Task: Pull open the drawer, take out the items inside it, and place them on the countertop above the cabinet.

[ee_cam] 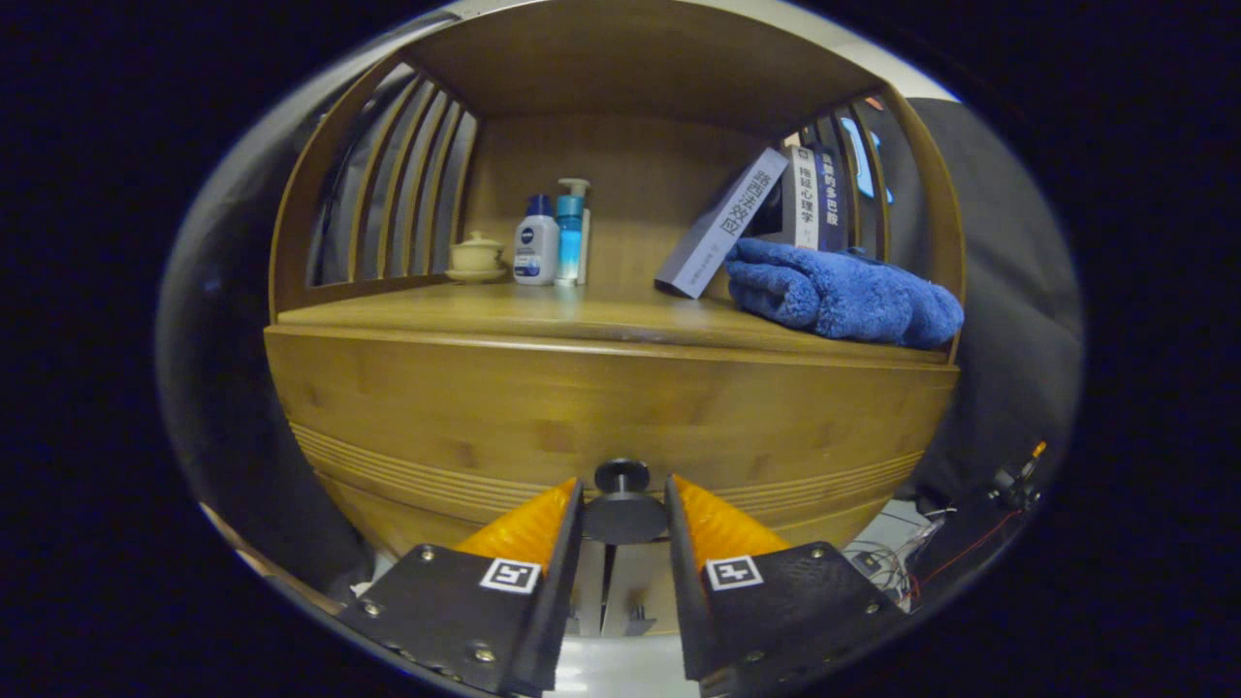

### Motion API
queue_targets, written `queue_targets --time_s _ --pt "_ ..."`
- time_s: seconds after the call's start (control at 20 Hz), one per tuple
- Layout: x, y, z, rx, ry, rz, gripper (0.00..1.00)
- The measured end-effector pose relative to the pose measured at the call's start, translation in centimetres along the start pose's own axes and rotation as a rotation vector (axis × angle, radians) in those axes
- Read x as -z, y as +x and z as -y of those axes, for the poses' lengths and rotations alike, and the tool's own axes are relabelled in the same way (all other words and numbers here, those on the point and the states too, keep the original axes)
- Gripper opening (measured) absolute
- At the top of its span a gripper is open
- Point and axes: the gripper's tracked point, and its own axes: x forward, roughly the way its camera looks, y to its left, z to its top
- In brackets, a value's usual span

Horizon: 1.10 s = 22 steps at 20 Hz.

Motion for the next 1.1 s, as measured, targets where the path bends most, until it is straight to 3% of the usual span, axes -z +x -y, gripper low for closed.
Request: queue_targets --time_s 0.35,0.4,1.1 --pt "0.5 0.8 -0.2 -0.028 0.209 -0.058 0.38" --pt "0.4 1.3 -0.1 -0.011 0.219 -0.050 0.28" --pt "2.4 -7.1 0.3 0.024 0.158 -0.048 0.28"
